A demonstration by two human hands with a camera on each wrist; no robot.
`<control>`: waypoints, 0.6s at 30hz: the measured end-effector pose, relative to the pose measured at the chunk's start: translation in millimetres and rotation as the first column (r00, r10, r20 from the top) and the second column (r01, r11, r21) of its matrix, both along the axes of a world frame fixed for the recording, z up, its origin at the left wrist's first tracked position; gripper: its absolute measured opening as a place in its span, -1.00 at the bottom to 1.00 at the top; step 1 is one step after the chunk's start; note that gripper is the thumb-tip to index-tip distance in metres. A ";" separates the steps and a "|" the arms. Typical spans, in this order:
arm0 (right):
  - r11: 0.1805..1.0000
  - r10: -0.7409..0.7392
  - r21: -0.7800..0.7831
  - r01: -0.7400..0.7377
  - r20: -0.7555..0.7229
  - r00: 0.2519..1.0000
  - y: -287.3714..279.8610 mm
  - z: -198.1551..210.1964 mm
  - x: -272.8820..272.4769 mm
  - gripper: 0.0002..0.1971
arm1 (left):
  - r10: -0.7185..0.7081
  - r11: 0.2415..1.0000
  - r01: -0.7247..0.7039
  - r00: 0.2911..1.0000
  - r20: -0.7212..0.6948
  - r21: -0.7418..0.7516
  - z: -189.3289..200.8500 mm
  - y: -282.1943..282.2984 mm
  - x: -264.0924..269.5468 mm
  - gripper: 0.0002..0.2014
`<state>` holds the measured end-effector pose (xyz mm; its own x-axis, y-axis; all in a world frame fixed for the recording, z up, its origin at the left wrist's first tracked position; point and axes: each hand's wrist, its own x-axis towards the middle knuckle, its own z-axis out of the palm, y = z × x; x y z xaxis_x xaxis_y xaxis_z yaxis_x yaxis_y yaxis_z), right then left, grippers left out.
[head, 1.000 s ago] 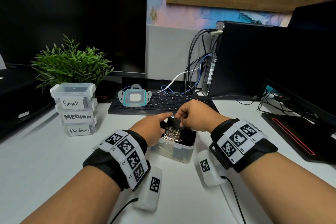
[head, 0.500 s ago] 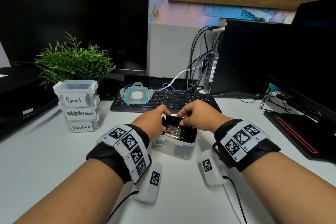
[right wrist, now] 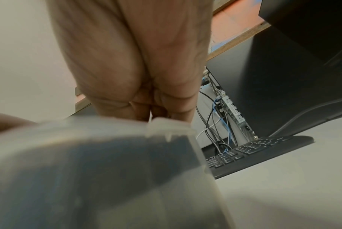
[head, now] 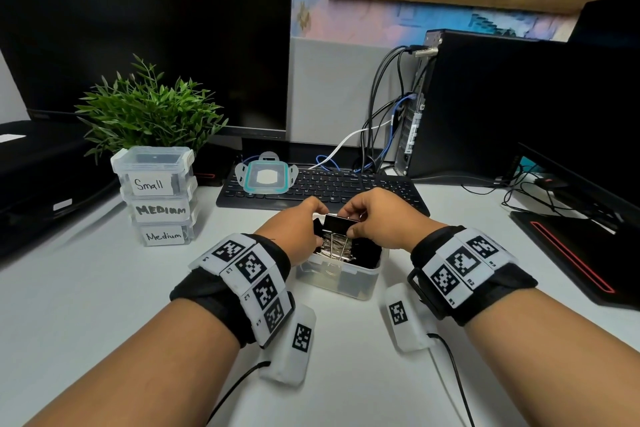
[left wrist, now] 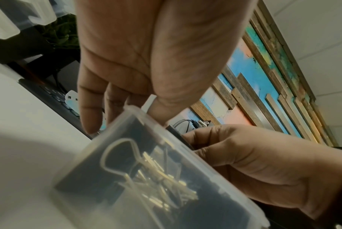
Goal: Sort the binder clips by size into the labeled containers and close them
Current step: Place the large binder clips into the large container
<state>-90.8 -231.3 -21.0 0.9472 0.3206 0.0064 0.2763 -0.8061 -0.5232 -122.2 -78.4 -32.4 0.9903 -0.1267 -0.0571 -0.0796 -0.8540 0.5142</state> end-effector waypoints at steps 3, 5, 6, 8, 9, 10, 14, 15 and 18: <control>1.000 0.010 -0.006 -0.010 0.005 1.000 -0.3 0.3 -1.6 -0.73 | 0.004 1.000 -0.004 1.000 -0.008 -0.017 -1.6 0.7 0.0 -0.58; 1.000 0.018 0.019 -0.017 -0.006 1.000 -0.6 1.7 -2.1 -0.74 | 0.005 0.999 -0.005 1.000 -0.011 -0.034 -2.5 2.2 0.2 -0.59; 0.999 0.017 0.036 -0.016 -0.017 1.000 -0.7 2.6 -1.9 -0.74 | 0.006 0.999 -0.006 1.000 -0.012 -0.036 -2.9 3.1 0.1 -0.60; 0.998 0.008 0.065 -0.005 -0.046 0.999 -0.6 4.3 -1.0 -0.76 | 0.010 0.999 -0.011 1.000 -0.014 -0.041 -3.8 4.6 -0.2 -0.61; 0.998 -0.004 0.066 0.008 -0.059 0.998 -0.1 4.6 -0.1 -0.79 | 0.011 0.999 -0.011 1.000 -0.014 -0.049 -4.1 5.0 -0.3 -0.60; 0.998 -0.022 0.057 0.026 -0.067 0.998 0.8 4.6 1.0 -0.83 | 0.009 0.998 -0.010 1.000 -0.012 -0.055 -4.5 5.1 -0.2 -0.58; 0.991 -0.127 -0.033 0.127 -0.014 0.992 8.1 4.7 1.9 -0.91 | 0.004 0.999 -0.004 1.000 -0.009 -0.033 -5.5 5.0 0.6 -0.56; 0.988 -0.143 -0.060 0.143 0.006 0.990 10.6 4.9 0.9 -0.88 | 0.001 1.000 -0.002 1.000 -0.009 -0.028 -5.7 5.3 0.4 -0.58; 0.978 -0.155 -0.132 0.160 0.048 0.987 18.0 6.4 -2.6 -0.85 | -0.007 0.999 0.006 1.000 -0.009 -0.032 -6.0 6.7 1.0 -0.62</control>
